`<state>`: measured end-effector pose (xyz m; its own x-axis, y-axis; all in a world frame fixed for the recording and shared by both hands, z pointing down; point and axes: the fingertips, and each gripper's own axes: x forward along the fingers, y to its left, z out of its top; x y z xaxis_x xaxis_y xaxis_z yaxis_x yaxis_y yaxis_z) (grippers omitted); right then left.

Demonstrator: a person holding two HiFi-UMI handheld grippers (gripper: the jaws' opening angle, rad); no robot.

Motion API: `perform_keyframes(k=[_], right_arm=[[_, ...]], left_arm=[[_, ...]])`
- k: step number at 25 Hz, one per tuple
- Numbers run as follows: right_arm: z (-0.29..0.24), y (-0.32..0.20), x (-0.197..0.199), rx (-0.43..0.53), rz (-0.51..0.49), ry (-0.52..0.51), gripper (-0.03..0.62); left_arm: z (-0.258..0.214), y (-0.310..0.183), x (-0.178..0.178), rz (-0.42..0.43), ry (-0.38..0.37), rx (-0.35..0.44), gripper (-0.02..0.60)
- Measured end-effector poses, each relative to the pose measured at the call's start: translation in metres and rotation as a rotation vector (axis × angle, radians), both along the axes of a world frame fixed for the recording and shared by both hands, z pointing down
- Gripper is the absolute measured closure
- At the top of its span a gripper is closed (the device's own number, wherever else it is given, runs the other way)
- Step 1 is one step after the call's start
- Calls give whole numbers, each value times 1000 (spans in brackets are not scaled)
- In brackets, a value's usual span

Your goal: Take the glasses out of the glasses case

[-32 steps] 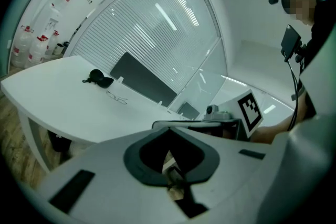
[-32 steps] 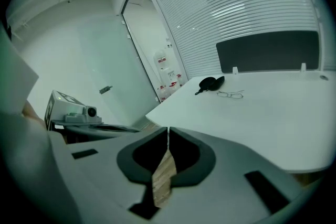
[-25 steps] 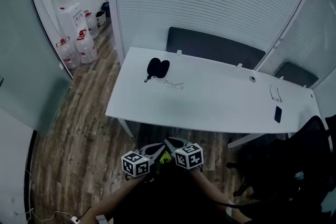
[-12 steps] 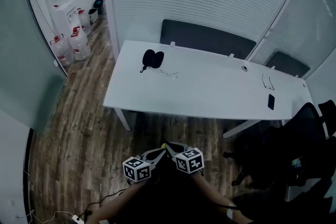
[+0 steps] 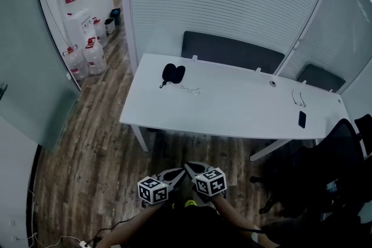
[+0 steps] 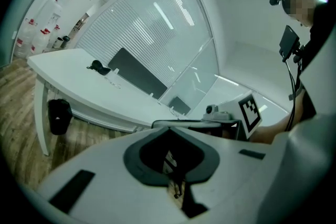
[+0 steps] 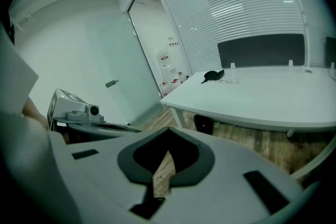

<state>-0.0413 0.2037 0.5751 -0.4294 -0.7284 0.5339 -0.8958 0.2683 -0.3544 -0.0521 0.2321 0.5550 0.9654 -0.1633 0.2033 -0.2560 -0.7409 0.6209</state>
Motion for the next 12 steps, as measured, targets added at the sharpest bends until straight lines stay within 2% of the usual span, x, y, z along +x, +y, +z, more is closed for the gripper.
perform_keyframes(k=[5, 12], right_arm=[[-9, -1, 1, 25, -28, 6, 579], [-3, 3, 7, 17, 4, -22, 579]], left_arm=[[-7, 0, 2, -23, 13, 10, 575], [-3, 4, 8, 39, -8, 21, 575]])
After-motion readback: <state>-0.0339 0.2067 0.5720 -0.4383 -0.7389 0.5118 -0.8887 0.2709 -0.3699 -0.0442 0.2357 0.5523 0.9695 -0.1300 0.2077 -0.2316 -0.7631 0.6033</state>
